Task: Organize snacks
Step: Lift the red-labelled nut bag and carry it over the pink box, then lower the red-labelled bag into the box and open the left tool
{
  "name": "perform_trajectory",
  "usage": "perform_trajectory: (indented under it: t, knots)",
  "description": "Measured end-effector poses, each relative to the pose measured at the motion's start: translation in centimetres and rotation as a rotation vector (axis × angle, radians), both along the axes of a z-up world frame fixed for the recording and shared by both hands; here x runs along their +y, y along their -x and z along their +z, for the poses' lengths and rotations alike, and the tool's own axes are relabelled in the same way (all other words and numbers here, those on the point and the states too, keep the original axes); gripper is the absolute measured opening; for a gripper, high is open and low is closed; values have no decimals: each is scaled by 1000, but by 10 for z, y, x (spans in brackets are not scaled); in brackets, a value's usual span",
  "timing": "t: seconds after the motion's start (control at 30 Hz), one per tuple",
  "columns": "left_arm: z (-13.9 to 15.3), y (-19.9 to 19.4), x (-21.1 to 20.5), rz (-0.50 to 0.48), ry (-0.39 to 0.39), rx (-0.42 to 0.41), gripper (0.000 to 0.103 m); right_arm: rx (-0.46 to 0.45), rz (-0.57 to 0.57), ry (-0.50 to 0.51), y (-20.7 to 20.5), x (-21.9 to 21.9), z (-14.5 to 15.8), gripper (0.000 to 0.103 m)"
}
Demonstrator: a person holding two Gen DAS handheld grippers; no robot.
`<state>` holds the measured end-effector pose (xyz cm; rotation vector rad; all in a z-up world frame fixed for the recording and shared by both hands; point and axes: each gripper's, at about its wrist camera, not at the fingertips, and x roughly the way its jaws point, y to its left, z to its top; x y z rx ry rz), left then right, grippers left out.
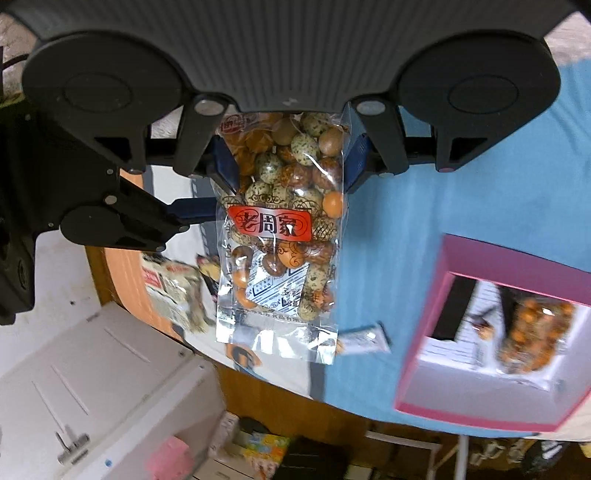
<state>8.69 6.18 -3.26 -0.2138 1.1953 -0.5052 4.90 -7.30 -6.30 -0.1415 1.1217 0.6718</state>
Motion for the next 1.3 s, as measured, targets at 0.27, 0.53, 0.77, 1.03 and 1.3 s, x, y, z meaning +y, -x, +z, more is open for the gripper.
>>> perform_trajectory:
  t: [0.27, 0.53, 0.77, 1.03, 1.3]
  knots:
    - [37, -25, 56, 100, -29, -62, 58, -32, 17, -76, -31, 48, 27, 90]
    - [50, -61, 98, 158, -30, -131, 59, -142, 65, -34, -68, 94, 42, 90]
    - [13, -121, 123, 184, -37, -138, 59, -107, 23, -95, -126, 113, 10, 89]
    - [-41, -174, 157, 275, 31, -86, 58, -102, 16, -93, -174, 139, -31, 89]
    - [-89, -190, 145, 270, -50, -32, 59, 26, -33, -97, -192, 140, -80, 89]
